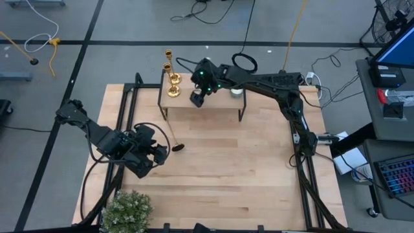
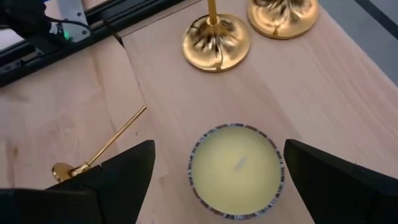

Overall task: Pick & Place candle stick holders
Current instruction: Put the red white scented candle on the shelf

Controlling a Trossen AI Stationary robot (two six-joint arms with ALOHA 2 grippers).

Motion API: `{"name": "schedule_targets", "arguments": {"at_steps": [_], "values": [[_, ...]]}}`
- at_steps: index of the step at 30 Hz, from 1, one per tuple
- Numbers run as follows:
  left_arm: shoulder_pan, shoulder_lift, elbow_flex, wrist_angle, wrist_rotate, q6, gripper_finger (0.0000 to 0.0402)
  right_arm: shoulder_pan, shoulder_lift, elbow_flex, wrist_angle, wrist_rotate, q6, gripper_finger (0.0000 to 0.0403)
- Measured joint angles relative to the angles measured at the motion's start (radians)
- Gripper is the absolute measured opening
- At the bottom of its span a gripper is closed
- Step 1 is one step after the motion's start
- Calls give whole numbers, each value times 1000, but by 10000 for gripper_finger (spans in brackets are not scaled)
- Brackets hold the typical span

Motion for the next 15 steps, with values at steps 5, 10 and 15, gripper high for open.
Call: {"name": "schedule_targets", "arguments": {"at_steps": [5,10,15], "values": [[0,0,0,0,0,4,273,-3,0,0,9,28,1,355],[0,0,0,0,0,6,273,-7,12,-5,21,27,8,355],[0,0,0,9,0,6,273,2,28,-30,-16,24,5,355]]}}
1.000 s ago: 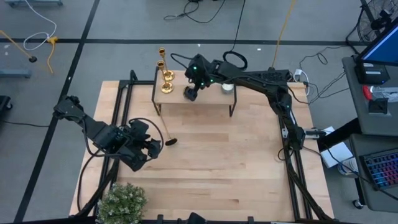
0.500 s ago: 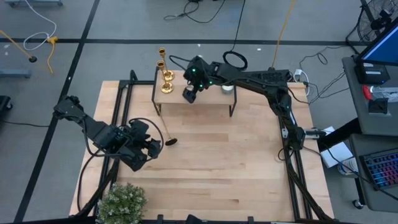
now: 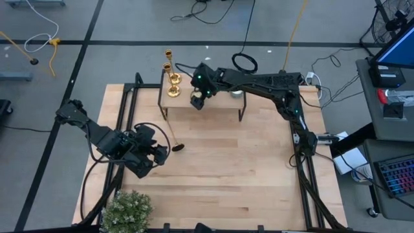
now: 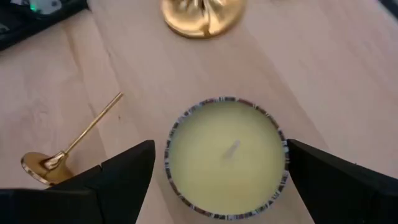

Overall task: Pick & Place candle stick holders
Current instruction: Put the red white scented candle on the shelf

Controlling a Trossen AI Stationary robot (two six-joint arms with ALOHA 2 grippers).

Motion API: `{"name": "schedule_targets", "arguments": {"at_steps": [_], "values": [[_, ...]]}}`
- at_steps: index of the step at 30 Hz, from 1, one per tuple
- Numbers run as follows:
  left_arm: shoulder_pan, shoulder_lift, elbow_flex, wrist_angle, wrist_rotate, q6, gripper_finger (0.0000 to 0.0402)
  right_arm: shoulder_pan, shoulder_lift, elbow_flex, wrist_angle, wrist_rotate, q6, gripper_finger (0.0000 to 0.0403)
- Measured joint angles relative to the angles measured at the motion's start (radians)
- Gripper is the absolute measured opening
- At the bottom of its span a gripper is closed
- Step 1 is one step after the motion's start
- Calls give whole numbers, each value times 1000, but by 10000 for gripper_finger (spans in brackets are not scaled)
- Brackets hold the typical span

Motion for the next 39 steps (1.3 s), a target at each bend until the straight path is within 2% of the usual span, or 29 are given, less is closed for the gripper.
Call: {"name": "schedule_targets", "arguments": {"at_steps": [17,28,39], "values": [[0,0,0,12,0,6,273,3,-4,-8,71,28,-30,355],[0,0,0,11,0,16,273,-4,22,-9,21,30,-23,355],[0,0,0,12,1,17,273,-5,39,-7,60,52,-23,354]]}}
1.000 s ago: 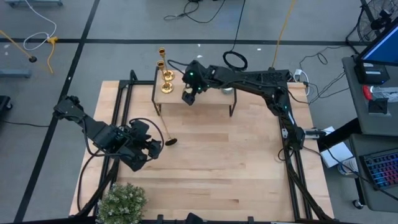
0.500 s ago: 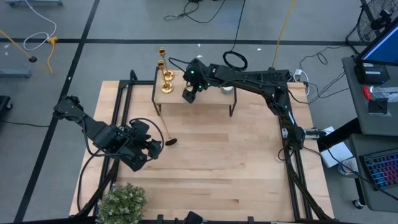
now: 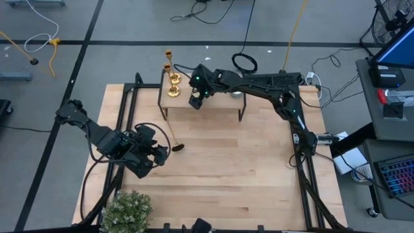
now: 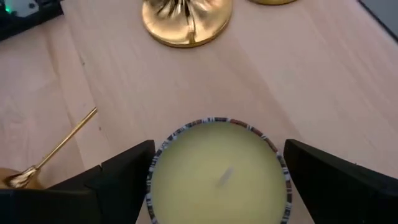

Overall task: Pick & Place candle stick holders
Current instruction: Put the red white scented candle on the shelf

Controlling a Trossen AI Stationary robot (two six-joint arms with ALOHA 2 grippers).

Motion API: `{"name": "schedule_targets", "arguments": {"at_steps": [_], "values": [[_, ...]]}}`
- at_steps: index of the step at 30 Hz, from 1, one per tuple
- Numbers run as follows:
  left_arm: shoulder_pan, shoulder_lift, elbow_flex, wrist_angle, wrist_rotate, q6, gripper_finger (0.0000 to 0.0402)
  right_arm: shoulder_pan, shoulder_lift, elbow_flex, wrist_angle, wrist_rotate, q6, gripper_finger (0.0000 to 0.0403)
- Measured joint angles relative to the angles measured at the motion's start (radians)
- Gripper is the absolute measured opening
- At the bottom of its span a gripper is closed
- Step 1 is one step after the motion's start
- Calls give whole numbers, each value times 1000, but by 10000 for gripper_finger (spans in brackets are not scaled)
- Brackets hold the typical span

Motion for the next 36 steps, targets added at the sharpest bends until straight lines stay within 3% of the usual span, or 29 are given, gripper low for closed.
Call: {"name": "schedule_targets", "arguments": {"at_steps": [11,20,36], "values": [[0,0,0,0,0,5,273,-7,0,0,-33,0,0,293],[0,0,0,-1,0,10,273,-7,-1,0,-55,3,16,308],[0,0,0,0,-11,14,273,-7,-26,2,-245,8,38,299]]}}
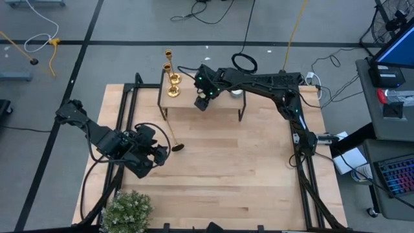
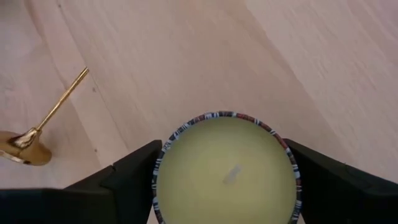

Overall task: Pick & Place candle stick holders
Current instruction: Put the red white scented candle on the shelf

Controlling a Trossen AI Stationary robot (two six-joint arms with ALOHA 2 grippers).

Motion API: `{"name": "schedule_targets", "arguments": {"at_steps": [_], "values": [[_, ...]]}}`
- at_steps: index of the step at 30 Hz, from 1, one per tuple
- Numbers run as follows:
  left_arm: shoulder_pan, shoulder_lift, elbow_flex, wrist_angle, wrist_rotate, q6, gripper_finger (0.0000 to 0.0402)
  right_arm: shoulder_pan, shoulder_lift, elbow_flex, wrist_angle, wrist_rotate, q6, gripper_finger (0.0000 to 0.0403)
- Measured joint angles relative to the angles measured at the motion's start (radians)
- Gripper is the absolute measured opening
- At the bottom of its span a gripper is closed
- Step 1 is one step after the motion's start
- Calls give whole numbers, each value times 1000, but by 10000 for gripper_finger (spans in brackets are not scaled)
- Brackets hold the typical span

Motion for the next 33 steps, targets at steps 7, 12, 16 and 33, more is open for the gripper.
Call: {"name": "schedule_targets", "arguments": {"at_steps": [7,12,16,33], "values": [[0,0,0,-1,-7,4,273,-4,-34,-4,-72,51,18,295],[0,0,0,-1,-14,11,273,-5,-41,-4,-126,74,15,296],[0,0,0,-1,-14,17,273,-5,-41,-4,-143,74,14,296],[0,0,0,-1,-14,34,273,-1,-43,-2,-207,68,81,297]]}}
